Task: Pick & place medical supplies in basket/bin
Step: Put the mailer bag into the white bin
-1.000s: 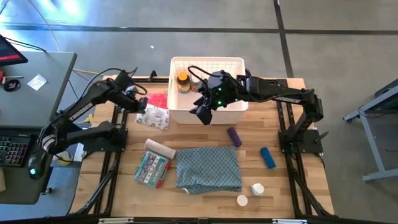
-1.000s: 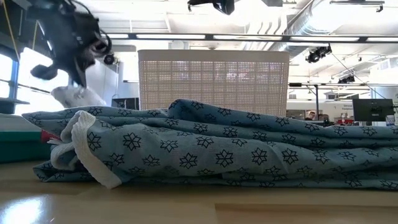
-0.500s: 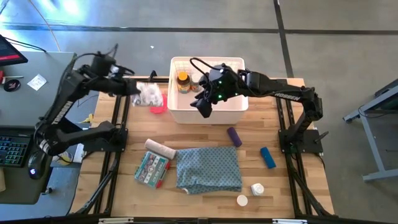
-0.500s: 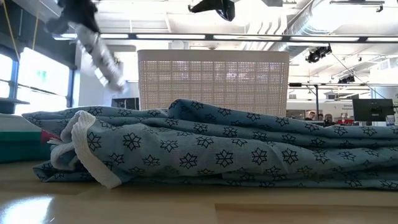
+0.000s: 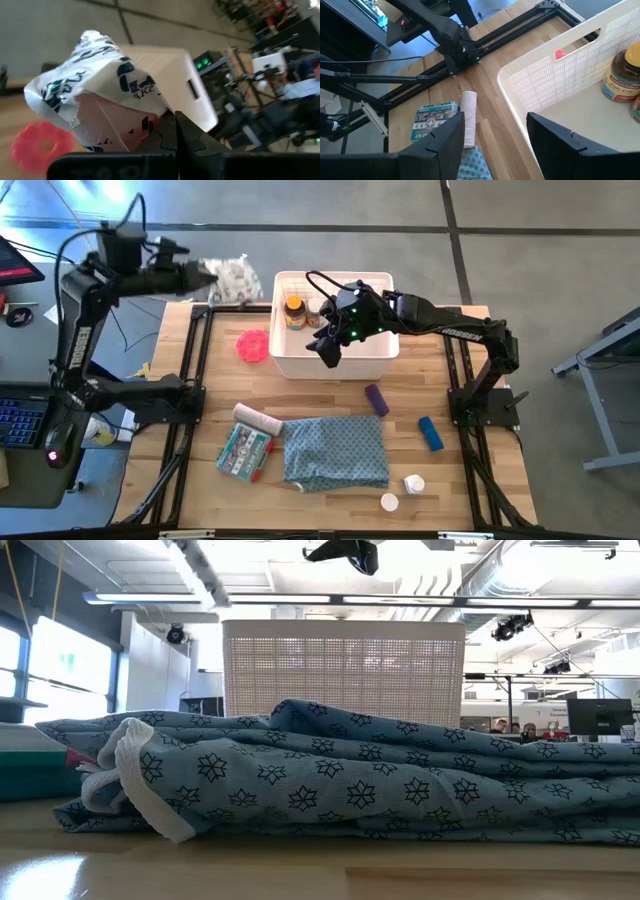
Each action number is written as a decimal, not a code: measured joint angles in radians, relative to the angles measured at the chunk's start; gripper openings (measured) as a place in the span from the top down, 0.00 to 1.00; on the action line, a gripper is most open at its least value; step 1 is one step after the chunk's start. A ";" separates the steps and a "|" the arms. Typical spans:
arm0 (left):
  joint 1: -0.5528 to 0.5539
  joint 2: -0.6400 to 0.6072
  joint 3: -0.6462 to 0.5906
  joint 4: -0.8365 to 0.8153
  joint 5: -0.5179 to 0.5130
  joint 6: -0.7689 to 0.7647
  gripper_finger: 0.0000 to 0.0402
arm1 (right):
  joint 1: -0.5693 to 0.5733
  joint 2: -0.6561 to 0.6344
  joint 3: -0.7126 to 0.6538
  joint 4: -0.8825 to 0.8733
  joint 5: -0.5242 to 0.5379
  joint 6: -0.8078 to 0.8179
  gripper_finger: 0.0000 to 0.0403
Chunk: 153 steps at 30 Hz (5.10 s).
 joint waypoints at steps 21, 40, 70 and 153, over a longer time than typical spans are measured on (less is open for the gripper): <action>-0.247 0.394 0.179 0.129 0.092 0.077 0.95 | -0.080 -0.212 0.000 -0.110 -0.010 0.053 0.49; -0.351 0.775 0.178 0.129 0.095 0.248 0.95 | -0.077 -0.357 0.000 -0.298 0.215 0.079 0.49; -0.452 1.027 0.178 0.091 0.081 0.439 0.94 | -0.077 -0.351 0.000 -0.347 0.185 0.106 0.49; -0.457 0.305 0.180 0.087 -0.348 0.551 0.42 | -0.340 0.168 0.328 -0.118 -0.021 -0.072 0.49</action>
